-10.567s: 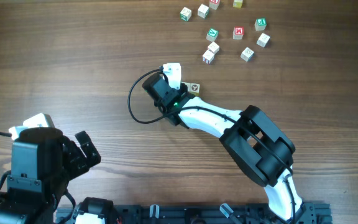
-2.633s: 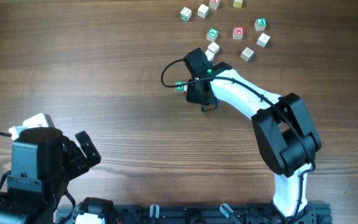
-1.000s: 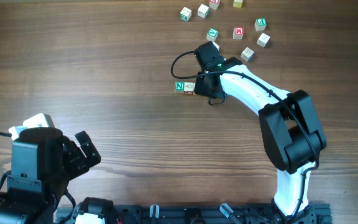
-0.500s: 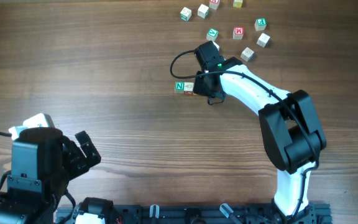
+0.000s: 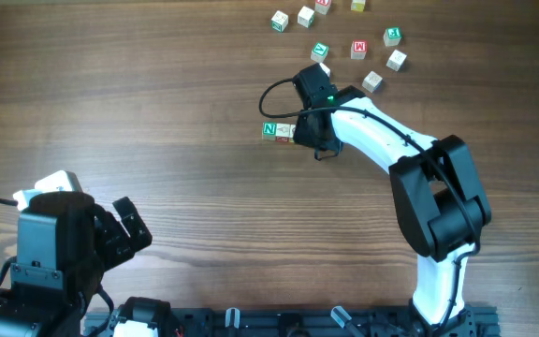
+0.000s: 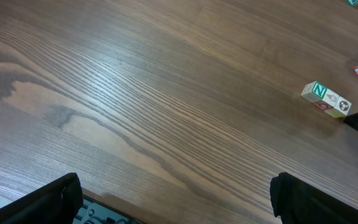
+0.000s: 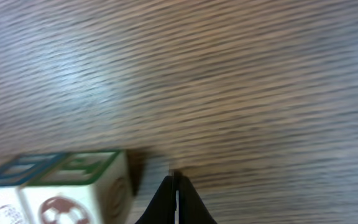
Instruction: Form a circle
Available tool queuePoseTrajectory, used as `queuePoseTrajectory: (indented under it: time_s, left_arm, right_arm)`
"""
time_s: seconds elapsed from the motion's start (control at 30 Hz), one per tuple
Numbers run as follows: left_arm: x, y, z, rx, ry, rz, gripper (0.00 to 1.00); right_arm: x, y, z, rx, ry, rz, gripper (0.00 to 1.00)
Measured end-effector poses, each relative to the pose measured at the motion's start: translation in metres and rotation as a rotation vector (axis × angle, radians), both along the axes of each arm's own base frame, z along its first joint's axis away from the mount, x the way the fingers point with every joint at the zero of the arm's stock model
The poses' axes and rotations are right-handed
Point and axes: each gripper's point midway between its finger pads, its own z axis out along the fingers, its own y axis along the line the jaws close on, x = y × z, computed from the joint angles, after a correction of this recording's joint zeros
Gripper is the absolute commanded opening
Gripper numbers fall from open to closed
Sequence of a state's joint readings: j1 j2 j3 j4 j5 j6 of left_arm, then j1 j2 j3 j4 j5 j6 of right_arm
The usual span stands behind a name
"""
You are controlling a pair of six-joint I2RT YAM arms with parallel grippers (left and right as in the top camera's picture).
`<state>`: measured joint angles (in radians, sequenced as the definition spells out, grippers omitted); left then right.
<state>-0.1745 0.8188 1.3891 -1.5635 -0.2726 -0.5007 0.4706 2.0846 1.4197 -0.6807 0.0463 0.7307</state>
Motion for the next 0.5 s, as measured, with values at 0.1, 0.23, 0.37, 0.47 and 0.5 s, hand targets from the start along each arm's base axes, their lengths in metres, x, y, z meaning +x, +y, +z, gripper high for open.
queuePoseTrajectory:
  time_s: [0.1,0.23,0.37,0.47,0.5]
  left_arm:
    - [0.0,0.0,0.0,0.0,0.0,0.0,1.0]
    - [0.0,0.0,0.0,0.0,0.0,0.0,1.0]
    - [0.0,0.0,0.0,0.0,0.0,0.0,1.0]
    - [0.0,0.0,0.0,0.0,0.0,0.0,1.0]
    - [0.0,0.0,0.0,0.0,0.0,0.0,1.0]
  right_arm:
    - [0.002,-0.003,0.0,-0.014,-0.009,-0.022,0.05]
    - [0.009,-0.001,0.002,-0.006,-0.04,-0.031,0.05]
    - [0.016,0.008,0.005,0.031,-0.069,-0.001,0.04]
    - [0.018,0.009,0.005,0.04,-0.076,0.005,0.05]
    - [0.018,0.01,0.005,0.042,-0.077,0.008,0.05]
